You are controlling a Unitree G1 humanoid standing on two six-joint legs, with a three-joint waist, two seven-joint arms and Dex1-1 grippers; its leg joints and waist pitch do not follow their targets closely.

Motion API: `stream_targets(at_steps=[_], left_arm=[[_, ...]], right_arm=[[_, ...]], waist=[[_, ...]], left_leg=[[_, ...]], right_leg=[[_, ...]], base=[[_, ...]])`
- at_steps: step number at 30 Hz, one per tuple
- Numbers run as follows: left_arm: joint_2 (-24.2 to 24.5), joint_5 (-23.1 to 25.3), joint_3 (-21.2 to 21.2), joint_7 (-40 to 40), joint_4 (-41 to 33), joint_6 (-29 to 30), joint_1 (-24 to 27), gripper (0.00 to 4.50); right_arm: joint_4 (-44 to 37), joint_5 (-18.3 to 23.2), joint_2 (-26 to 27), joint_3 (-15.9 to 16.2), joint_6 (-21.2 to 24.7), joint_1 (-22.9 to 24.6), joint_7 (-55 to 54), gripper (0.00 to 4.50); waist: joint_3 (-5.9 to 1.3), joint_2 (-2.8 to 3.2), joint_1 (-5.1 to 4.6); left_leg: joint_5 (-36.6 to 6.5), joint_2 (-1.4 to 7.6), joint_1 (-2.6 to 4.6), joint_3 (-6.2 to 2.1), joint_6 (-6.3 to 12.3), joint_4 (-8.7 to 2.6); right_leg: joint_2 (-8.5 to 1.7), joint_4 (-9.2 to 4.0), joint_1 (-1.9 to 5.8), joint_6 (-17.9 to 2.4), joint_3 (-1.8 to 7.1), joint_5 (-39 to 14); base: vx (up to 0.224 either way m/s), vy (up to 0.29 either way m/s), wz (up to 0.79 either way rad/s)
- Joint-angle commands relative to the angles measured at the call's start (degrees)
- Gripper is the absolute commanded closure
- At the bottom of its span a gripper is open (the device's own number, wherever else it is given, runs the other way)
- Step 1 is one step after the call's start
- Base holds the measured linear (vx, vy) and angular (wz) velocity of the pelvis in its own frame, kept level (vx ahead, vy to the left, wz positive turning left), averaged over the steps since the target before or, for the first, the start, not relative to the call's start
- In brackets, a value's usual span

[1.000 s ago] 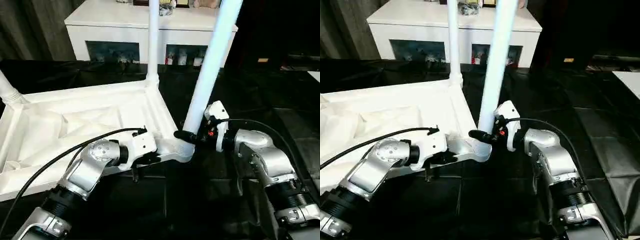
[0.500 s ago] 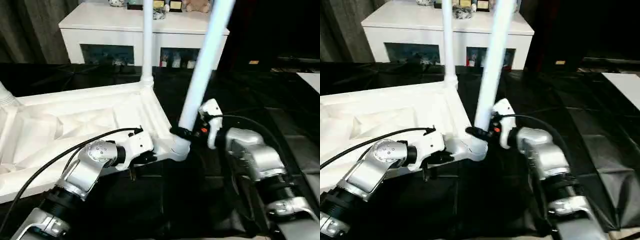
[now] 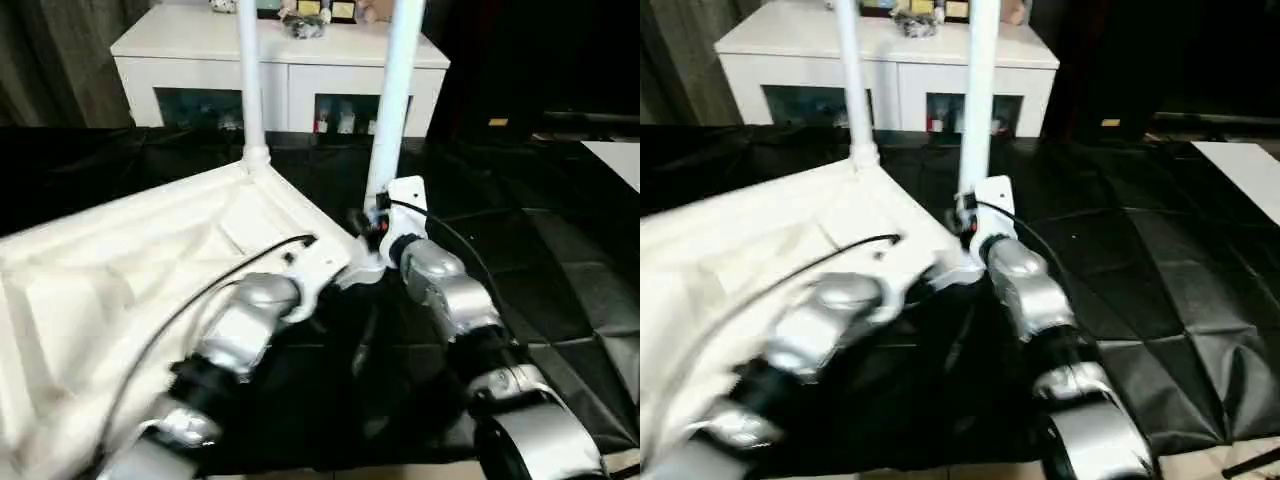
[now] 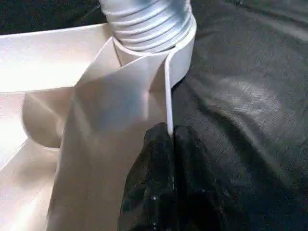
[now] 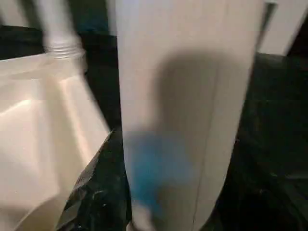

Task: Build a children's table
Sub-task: Insert table leg to table base

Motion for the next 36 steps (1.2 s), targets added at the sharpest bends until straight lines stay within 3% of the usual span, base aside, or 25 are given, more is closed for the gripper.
stream_targets(at_steps=[1,5,7,14,16,19,21,22,24,30,33,36], left_arm=[[0.34,-0.23,-0.73,-0.12,-0.51,-0.93,-1.68,4.50],[2.17,0.43,-0.94,-0.69,-0.57,-1.61,-1.45,4.50],[3.50,0.87,-0.86,-1.03,-0.48,-2.07,-1.30,4.50],[5.10,0.71,-0.91,-1.25,-0.02,-4.18,-1.37,4.50],[7.94,0.26,-1.88,-4.55,-0.70,-9.96,-0.43,4.50],[11.14,0.08,-3.02,-8.49,-1.59,-13.46,0.70,4.50],[13.81,-0.57,-3.76,-12.47,-2.66,-16.64,1.80,4.50],[16.26,-2.07,-4.01,-17.12,-3.83,-20.44,2.94,4.50],[18.58,-2.25,-4.00,-19.18,-4.05,-22.85,3.27,4.50],[21.49,-4.12,-2.44,-21.49,-2.36,-27.73,2.71,4.50],[22.21,-4.36,-2.15,-22.08,-1.78,-29.10,2.52,4.50],[23.04,-3.57,-2.20,-22.00,-0.52,-30.64,2.47,4.50]], right_arm=[[7.14,-0.88,-0.34,-0.30,3.14,3.41,-1.92,2.67],[8.53,-1.03,-0.19,-0.70,2.49,2.91,-2.72,2.67],[10.33,-1.27,0.04,-1.34,0.73,2.19,-2.99,2.67],[8.22,-0.72,0.90,-1.70,-3.77,2.41,-0.20,2.67],[1.81,1.14,0.59,-1.55,-7.37,4.44,5.76,2.67],[-4.18,3.06,-0.69,-0.80,-8.00,6.61,12.02,2.67],[-9.22,5.74,-2.06,-0.79,-6.45,8.58,17.33,2.67],[-14.34,8.99,-3.90,-0.94,-4.41,10.70,22.78,2.67],[-19.36,11.87,-6.64,-0.51,-2.88,13.21,28.82,2.67],[-25.99,15.74,-12.75,-0.85,-0.18,18.47,39.77,2.67],[-27.92,16.58,-14.83,-0.85,0.67,20.27,43.07,2.67],[-29.42,16.79,-17.10,-0.49,1.07,22.18,45.71,2.67]], waist=[[-1.61,0.77,0.17],[-1.72,0.77,0.70],[-1.71,0.75,0.58],[-1.54,0.85,0.45],[-1.66,0.79,0.58],[-1.80,0.91,0.67],[-1.71,0.92,0.80],[-1.63,1.14,1.00],[-1.71,1.39,1.10],[-1.83,1.47,1.91],[-1.86,1.37,2.27],[-1.62,0.99,2.33]], left_leg=[[-19.23,2.69,0.38,-1.14,-1.34,-5.59],[-17.07,2.69,0.46,-0.81,-1.02,-5.45],[-15.91,2.69,-0.11,-0.98,-1.08,-5.60],[-18.07,2.84,0.08,-1.08,-1.57,-5.86],[-17.04,2.87,-0.03,-0.99,-1.17,-5.77],[-13.65,3.11,-0.35,-1.03,-0.05,-5.72],[-11.67,3.06,-0.37,-0.77,1.51,-5.46],[-10.60,3.08,-0.32,-0.77,2.48,-5.40],[-8.32,3.28,-0.20,-0.70,3.26,-5.28],[-2.33,3.24,0.28,-0.16,4.91,-4.58],[-1.56,3.23,0.31,-0.10,5.52,-4.41],[-3.17,3.14,0.05,-0.13,5.57,-4.40]], right_leg=[[-3.60,-4.43,0.88,-9.59,1.78,-13.59],[-3.59,-4.29,0.95,-10.12,1.75,-11.33],[-3.70,-4.01,1.50,-10.29,1.77,-10.52],[-3.68,-4.30,1.24,-9.58,1.72,-13.73],[-3.72,-4.24,1.37,-9.59,1.83,-12.02],[-3.80,-3.57,1.88,-10.84,1.83,-6.50],[-3.80,-3.38,2.21,-12.30,1.89,-4.40],[-3.87,-3.36,2.32,-12.90,1.97,-3.40],[-3.78,-2.86,2.47,-13.95,1.92,-0.15],[-3.68,-1.89,2.57,-16.95,1.79,7.62],[-3.79,-1.71,2.66,-17.26,1.83,8.54],[-3.99,-1.98,2.87,-16.80,1.92,5.18]], base=[[0.000,0.000,0.00],[0.000,0.000,0.00],[0.000,0.000,0.00],[0.000,0.000,0.00],[0.000,0.000,0.00],[0.000,0.000,0.00],[0.000,0.000,0.00],[0.000,0.000,0.00],[0.000,0.000,0.00],[0.000,0.000,0.00],[0.000,0.000,0.00],[0.000,0.000,0.00]])
